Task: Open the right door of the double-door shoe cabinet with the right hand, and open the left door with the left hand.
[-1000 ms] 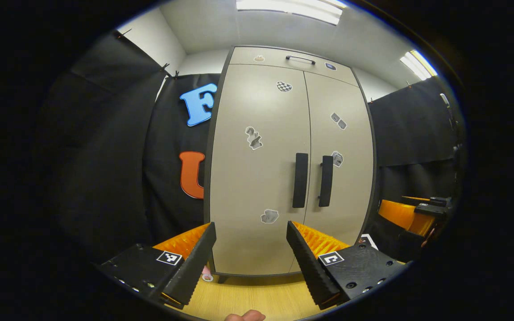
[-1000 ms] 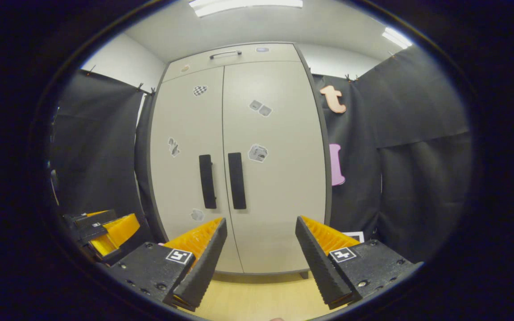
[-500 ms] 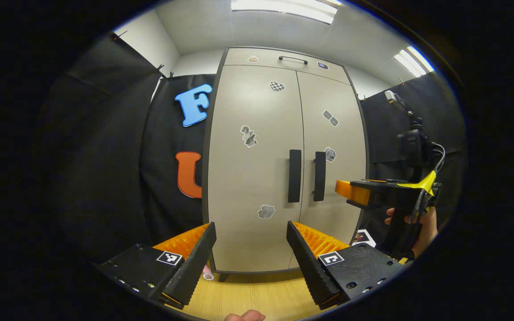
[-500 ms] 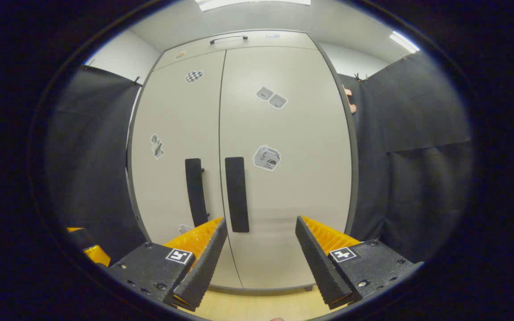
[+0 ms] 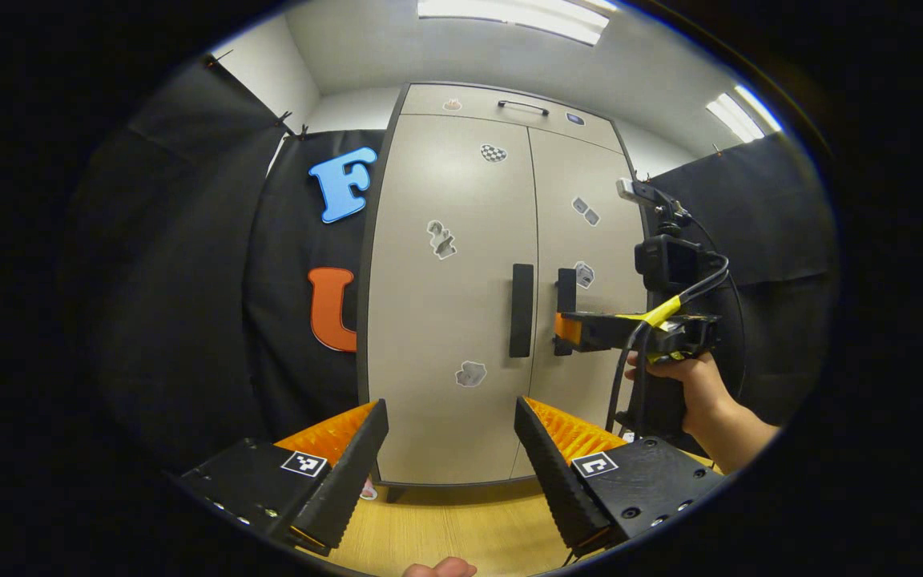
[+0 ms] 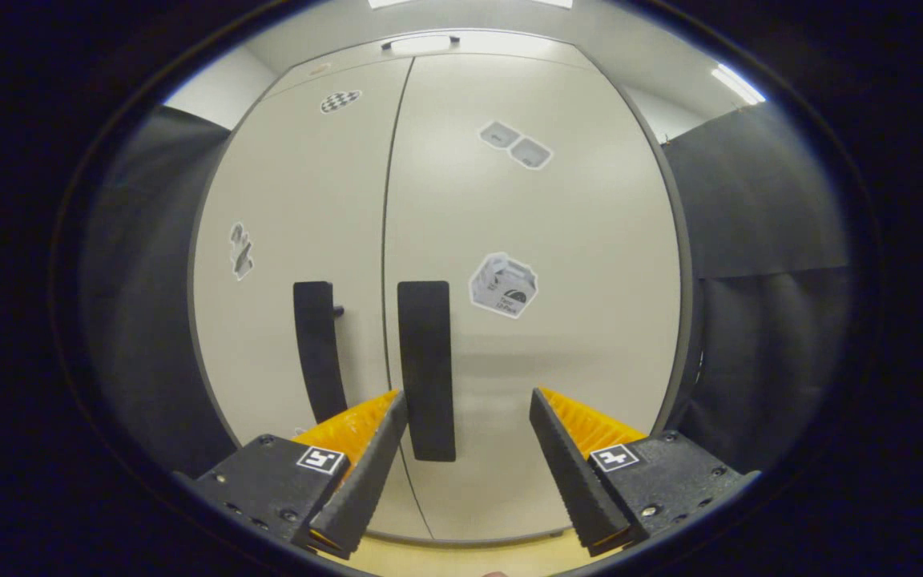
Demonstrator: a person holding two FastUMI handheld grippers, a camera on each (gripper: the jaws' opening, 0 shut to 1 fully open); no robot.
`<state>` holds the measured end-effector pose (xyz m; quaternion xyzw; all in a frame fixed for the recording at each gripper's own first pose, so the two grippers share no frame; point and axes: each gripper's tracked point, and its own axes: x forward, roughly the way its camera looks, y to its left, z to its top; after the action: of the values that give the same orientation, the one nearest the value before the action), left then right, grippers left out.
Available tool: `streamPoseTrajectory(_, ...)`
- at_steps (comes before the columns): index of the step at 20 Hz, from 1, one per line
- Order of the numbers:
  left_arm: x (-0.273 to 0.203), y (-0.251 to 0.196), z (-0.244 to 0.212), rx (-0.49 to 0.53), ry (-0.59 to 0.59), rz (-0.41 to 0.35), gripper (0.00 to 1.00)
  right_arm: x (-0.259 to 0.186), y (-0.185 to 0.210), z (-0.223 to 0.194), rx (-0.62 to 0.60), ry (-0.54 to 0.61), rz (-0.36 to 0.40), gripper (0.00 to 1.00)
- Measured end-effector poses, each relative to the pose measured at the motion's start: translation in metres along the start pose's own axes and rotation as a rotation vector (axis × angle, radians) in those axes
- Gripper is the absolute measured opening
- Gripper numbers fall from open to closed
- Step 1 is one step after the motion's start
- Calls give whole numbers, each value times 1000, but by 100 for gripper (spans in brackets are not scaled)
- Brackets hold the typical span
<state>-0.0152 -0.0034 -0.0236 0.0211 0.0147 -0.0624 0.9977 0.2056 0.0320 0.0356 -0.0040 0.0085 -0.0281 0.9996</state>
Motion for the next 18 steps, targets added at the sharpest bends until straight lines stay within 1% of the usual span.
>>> streamPoseTrajectory(1, -1, 1, 0, -2, 2, 2, 95, 3, -2, 1, 0, -1, -11, 95)
streamPoseTrajectory(8, 4, 13, -6, -18, 18, 16, 95, 24, -3, 1, 6, 14, -27, 95)
streamPoseTrajectory(11, 6, 19, -8, -21, 20, 23, 95, 30, 0, -1, 30, 17, -14, 95)
streamPoseTrajectory(13, 8, 20, -8, -30, 20, 28, 95, 29, 0, 0, 31, 14, -15, 93)
streamPoseTrajectory(18, 12, 19, -9, -34, 21, 20, 95, 30, 0, 0, 25, 9, -13, 93)
